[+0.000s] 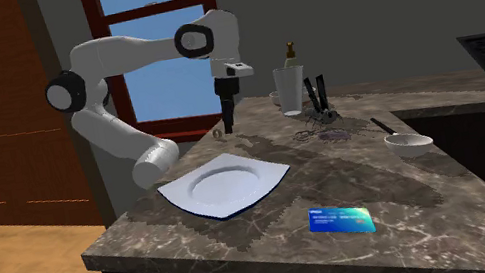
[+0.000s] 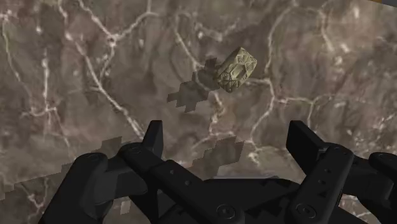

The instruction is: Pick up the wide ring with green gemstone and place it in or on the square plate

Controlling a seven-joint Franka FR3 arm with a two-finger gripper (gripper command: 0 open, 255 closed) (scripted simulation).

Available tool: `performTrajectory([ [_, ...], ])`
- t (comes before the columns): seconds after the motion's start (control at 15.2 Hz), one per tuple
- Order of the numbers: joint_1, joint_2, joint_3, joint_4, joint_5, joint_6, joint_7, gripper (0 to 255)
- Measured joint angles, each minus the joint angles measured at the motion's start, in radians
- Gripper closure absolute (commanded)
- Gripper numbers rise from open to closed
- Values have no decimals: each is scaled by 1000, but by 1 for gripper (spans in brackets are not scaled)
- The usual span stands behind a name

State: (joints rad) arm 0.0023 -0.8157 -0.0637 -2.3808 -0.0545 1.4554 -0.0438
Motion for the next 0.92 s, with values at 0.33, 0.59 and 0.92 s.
performTrajectory([
  [0.33, -168, -273, 122, -103, 46, 57, 367, 0],
  [0.59, -232, -396, 178, -182, 71, 97, 521, 0],
  [0.92, -234, -423, 182, -260, 75, 154, 532, 0],
])
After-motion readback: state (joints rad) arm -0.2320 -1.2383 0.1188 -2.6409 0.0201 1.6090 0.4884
